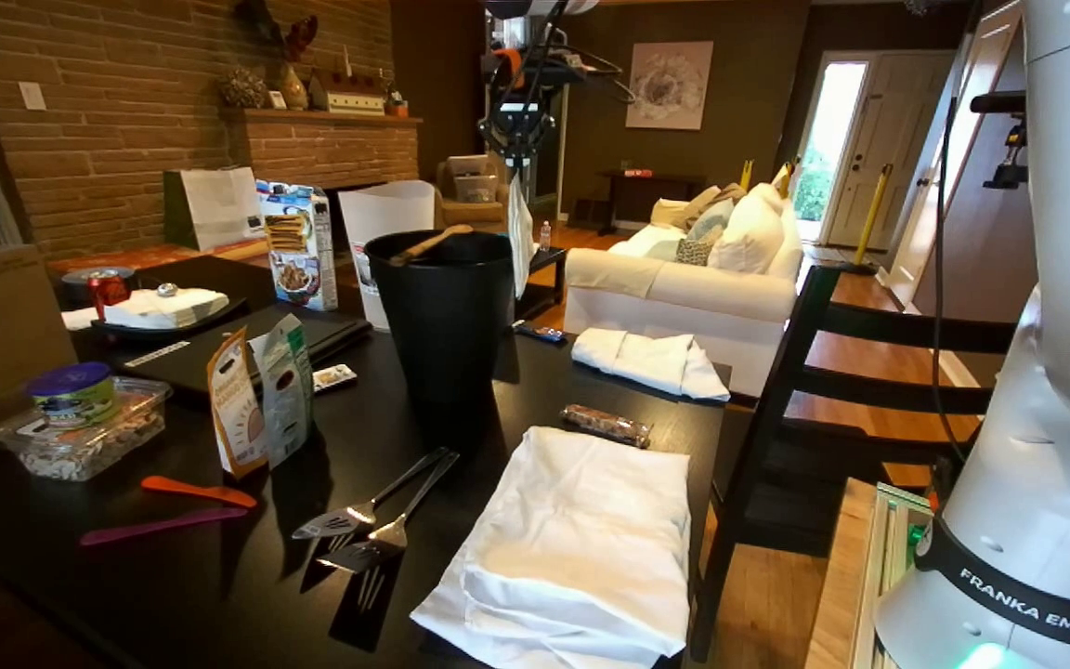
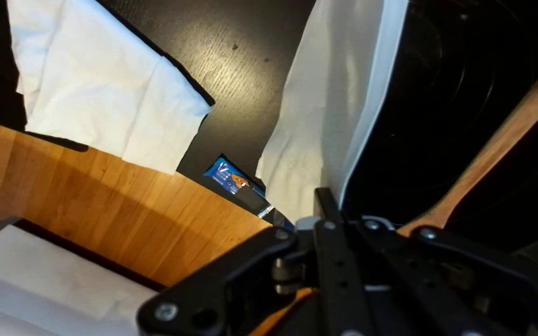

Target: Put the wooden spoon and paper towel on the black bucket

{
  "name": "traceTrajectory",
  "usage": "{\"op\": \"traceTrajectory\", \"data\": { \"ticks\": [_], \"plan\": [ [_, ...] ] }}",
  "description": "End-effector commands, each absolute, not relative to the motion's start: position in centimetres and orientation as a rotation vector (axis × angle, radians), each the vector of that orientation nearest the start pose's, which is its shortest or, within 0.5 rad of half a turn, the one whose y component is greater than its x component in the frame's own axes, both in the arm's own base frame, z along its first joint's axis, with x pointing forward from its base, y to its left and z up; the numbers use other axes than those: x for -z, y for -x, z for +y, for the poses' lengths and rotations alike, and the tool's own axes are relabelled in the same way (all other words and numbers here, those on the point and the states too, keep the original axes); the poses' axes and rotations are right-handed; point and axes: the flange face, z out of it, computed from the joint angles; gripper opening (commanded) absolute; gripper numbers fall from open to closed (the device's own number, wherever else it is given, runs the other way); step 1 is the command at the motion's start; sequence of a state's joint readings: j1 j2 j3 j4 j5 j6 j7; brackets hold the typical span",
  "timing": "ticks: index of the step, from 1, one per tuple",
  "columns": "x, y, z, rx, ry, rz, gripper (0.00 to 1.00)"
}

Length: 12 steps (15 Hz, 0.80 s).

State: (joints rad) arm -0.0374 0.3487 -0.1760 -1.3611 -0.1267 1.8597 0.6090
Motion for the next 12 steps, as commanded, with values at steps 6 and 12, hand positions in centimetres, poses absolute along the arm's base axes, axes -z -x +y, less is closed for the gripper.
{"op": "traceTrajectory", "data": {
  "ticks": [6,12],
  "plan": [
    [-55.3,-72.4,-10.8,0.406,2.725,1.491,0.03],
    [-56.1,-74.2,-10.0,0.456,2.547,1.659,0.03]
  ]
}}
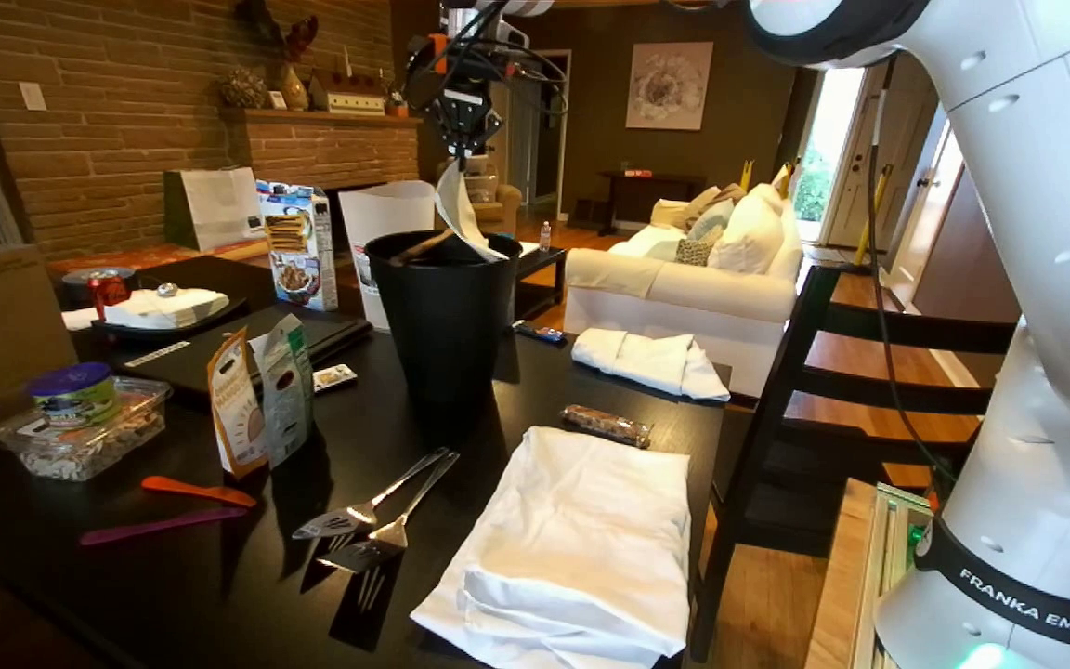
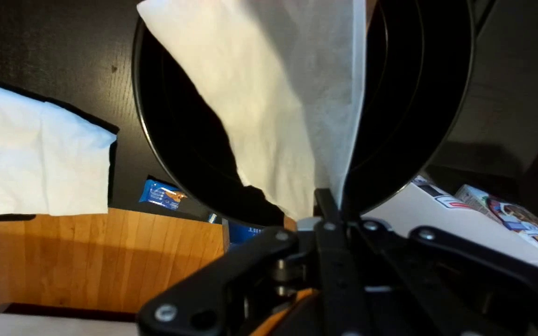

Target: Put the wooden spoon and paper towel on the black bucket

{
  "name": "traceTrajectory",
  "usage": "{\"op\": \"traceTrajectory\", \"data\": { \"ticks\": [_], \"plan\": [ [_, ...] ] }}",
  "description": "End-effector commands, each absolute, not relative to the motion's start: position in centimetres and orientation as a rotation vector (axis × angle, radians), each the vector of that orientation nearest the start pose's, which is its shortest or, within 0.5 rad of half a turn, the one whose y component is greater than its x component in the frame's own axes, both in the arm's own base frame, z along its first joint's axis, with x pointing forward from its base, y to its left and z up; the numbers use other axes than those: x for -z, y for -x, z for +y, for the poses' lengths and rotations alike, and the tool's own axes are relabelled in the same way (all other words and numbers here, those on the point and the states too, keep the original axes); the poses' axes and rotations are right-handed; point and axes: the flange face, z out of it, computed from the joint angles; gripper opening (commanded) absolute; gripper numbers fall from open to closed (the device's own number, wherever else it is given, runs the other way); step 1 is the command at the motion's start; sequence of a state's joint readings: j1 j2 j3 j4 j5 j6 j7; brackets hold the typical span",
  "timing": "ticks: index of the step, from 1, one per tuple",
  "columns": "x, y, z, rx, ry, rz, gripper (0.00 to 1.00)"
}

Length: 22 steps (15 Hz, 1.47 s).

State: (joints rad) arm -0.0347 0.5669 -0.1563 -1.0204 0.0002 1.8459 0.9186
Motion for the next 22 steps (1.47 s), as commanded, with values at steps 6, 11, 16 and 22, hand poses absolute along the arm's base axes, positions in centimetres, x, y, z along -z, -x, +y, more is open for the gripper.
{"op": "traceTrajectory", "data": {
  "ticks": [6,11,16,22],
  "plan": [
    [-55.4,-75.7,-9.5,0.493,2.442,1.789,0.03],
    [-54.4,-77.0,-8.7,0.516,2.355,1.842,0.02],
    [-53.5,-77.8,-7.5,0.514,2.302,1.867,0.03],
    [-52.3,-79.0,-7.0,0.533,2.202,1.908,0.03]
  ]
}}
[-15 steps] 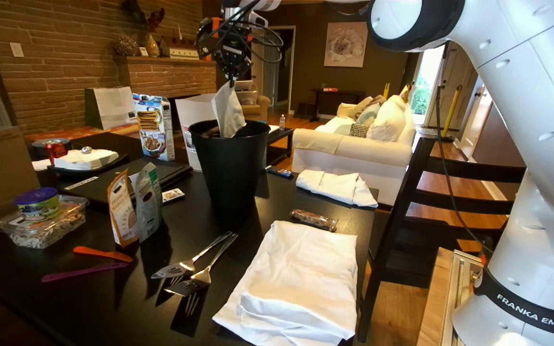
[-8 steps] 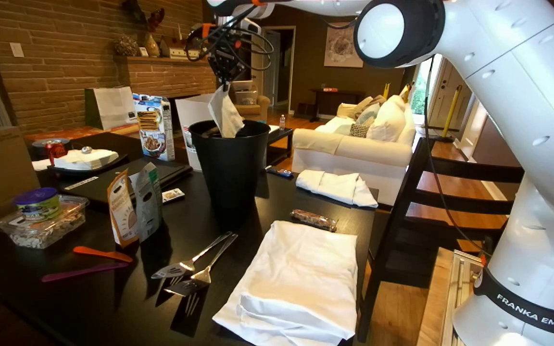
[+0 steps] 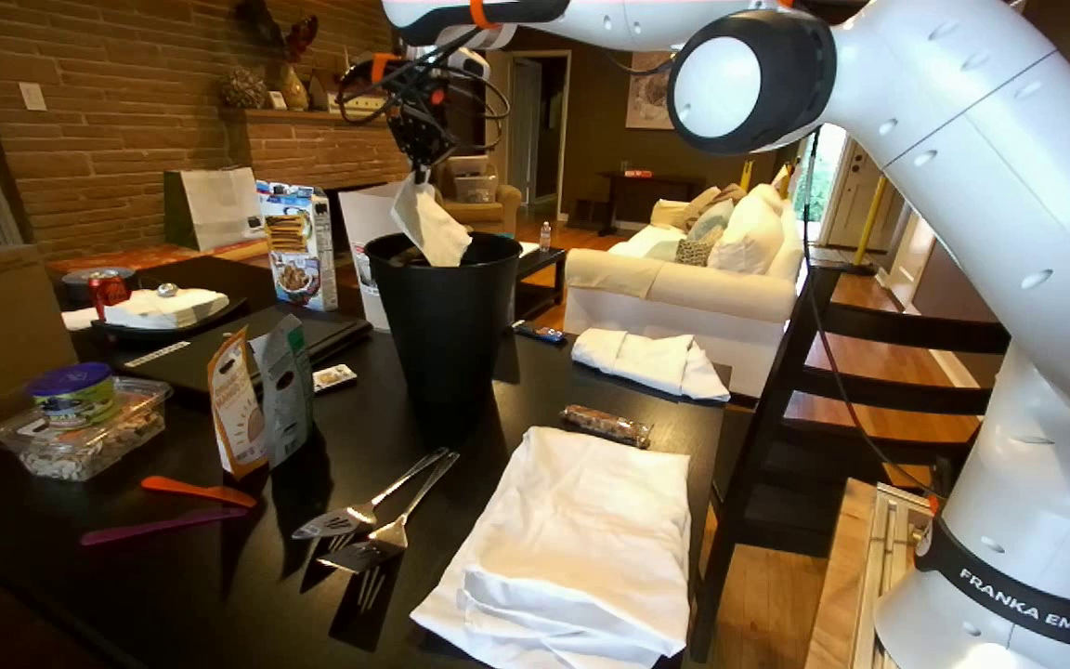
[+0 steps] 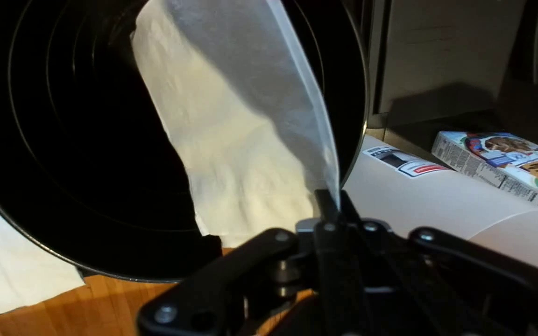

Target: Put the wooden spoon and paper towel on the black bucket

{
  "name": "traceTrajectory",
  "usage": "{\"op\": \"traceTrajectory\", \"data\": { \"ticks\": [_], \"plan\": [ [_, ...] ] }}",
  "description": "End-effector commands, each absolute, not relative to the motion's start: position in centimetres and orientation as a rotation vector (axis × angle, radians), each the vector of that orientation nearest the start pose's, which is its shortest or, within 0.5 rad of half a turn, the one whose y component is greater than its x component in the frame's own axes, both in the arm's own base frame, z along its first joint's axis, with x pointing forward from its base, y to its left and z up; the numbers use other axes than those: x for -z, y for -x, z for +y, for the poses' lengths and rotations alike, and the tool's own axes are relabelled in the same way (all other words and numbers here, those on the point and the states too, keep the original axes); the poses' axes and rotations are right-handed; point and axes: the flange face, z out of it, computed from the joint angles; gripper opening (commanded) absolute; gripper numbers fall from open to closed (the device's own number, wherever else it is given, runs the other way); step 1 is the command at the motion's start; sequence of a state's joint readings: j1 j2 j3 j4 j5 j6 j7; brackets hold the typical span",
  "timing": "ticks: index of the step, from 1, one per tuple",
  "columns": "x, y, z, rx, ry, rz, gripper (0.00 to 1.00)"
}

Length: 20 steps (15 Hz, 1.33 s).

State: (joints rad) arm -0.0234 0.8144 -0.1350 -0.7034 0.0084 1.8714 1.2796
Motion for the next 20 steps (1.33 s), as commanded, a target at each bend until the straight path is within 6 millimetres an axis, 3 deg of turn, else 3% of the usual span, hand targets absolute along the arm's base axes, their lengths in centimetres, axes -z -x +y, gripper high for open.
{"op": "traceTrajectory", "data": {
  "ticks": [1,8,20],
  "plan": [
    [-52.0,-79.2,-7.0,0.539,2.184,1.922,0.02],
    [-50.2,-80.3,-6.8,0.586,2.096,1.978,0.03],
    [-48.2,-80.8,-6.7,0.6,2.109,2.005,0.04]
  ]
}}
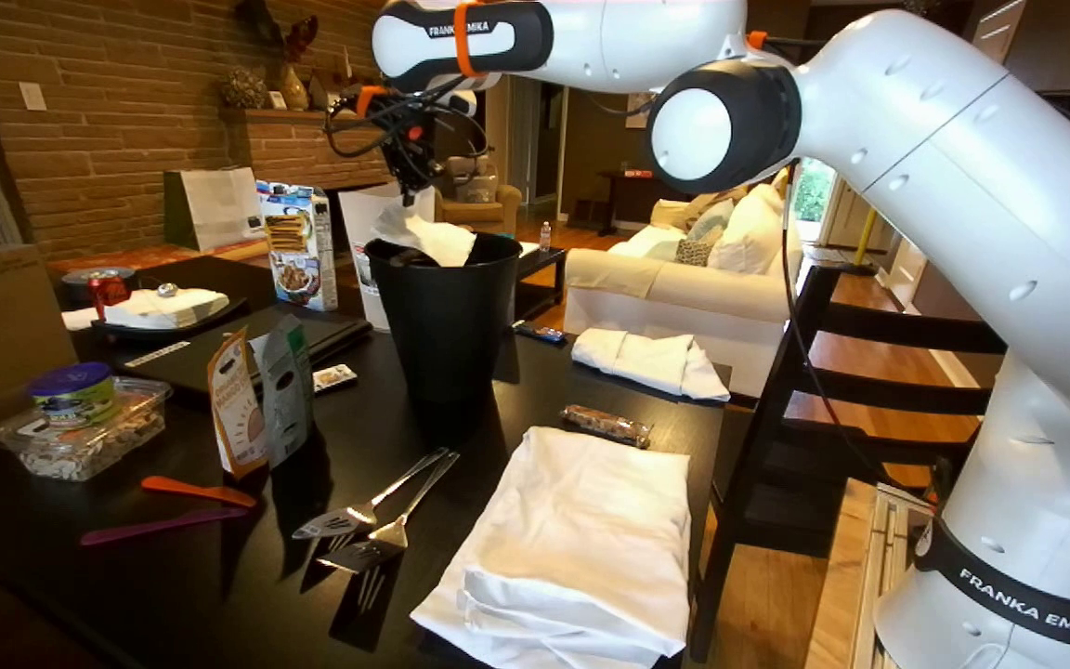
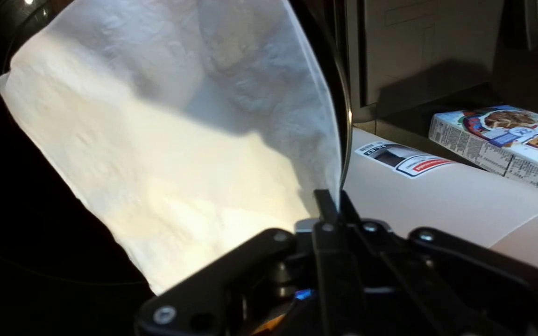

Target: Put the wooden spoon and paper towel on the black bucket

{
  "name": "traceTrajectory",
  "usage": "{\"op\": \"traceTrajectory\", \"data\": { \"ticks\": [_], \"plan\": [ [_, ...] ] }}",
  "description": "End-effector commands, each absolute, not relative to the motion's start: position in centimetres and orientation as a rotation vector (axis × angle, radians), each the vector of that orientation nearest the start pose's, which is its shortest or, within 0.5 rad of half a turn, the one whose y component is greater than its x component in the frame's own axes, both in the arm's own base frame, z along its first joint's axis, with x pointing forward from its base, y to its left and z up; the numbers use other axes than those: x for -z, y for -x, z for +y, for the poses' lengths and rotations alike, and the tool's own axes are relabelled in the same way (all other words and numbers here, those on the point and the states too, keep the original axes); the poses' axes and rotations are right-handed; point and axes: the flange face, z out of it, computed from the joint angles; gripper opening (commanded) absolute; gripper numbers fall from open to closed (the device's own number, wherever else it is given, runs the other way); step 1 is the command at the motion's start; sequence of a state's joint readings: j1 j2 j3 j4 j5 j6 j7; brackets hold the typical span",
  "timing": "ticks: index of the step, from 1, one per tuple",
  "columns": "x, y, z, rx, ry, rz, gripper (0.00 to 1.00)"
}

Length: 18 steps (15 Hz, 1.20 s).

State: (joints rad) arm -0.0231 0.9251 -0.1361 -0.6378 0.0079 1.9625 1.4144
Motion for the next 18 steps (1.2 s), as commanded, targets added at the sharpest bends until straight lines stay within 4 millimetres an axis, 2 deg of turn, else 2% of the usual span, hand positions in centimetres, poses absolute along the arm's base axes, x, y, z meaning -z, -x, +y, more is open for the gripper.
{"op": "traceTrajectory", "data": {
  "ticks": [1,2,3,13,18],
  "plan": [
    [-48.1,-80.8,-6.8,0.602,2.113,2.007,0.05],
    [-48.0,-80.8,-6.8,0.602,2.115,2.01,0.21],
    [-47.9,-80.8,-6.8,0.602,2.117,2.013,0.31],
    [-48.0,-80.8,-6.7,0.599,2.119,2.008,0.98],
    [-49.6,-80.0,-6.7,0.554,2.184,1.959,1.0]
  ]
}}
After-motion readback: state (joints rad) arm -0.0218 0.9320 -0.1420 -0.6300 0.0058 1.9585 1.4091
